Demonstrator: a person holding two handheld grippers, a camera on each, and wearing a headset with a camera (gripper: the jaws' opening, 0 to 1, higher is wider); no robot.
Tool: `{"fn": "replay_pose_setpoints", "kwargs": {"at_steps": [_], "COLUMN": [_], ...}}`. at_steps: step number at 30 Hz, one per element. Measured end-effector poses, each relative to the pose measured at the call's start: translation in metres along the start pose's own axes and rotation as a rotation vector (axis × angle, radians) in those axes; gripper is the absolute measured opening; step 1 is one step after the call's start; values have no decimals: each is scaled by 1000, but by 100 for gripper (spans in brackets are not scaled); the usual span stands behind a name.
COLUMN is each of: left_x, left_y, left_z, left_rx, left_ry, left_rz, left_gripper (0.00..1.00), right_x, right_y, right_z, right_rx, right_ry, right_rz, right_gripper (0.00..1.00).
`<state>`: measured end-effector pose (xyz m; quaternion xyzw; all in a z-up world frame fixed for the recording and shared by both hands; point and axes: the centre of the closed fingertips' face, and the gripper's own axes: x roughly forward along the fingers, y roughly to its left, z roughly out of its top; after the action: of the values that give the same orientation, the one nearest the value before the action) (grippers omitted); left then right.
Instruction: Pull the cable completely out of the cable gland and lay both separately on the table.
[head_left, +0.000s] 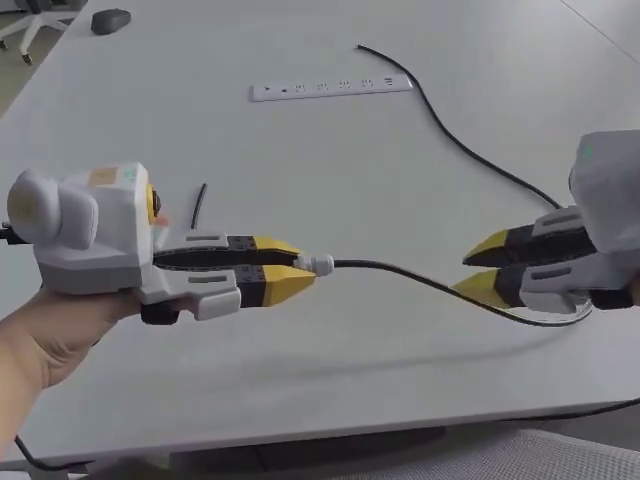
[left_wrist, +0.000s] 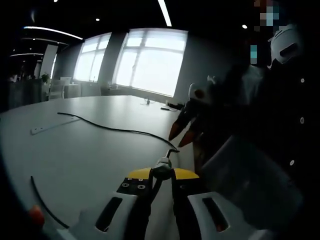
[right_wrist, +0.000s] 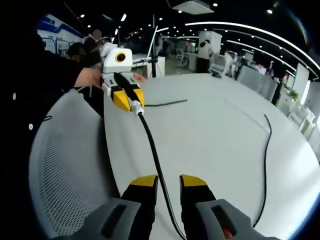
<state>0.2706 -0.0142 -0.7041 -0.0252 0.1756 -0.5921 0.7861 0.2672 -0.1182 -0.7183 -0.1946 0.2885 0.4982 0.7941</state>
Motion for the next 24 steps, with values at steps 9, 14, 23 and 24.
{"fn": "replay_pose_setpoints", "kwargs": {"at_steps": [9, 14, 23, 24], "left_x": [3, 3, 3, 3], "left_y": [-5, -8, -11, -11], "left_z": [1, 3, 4, 3], "left_rx": [6, 13, 18, 17], "left_ry": [4, -2, -1, 2], "left_rz": [-5, -8, -13, -15], "left_gripper": [15, 15, 15, 15], "right_x": [21, 36, 48, 49], "right_y": [35, 43, 44, 42], "right_z": [55, 57, 53, 52], "right_rx": [-179, -262, -315, -317], "right_ry": [-86, -46, 0, 0], "right_rz": [75, 101, 101, 97], "right_gripper": [11, 8, 3, 2]}}
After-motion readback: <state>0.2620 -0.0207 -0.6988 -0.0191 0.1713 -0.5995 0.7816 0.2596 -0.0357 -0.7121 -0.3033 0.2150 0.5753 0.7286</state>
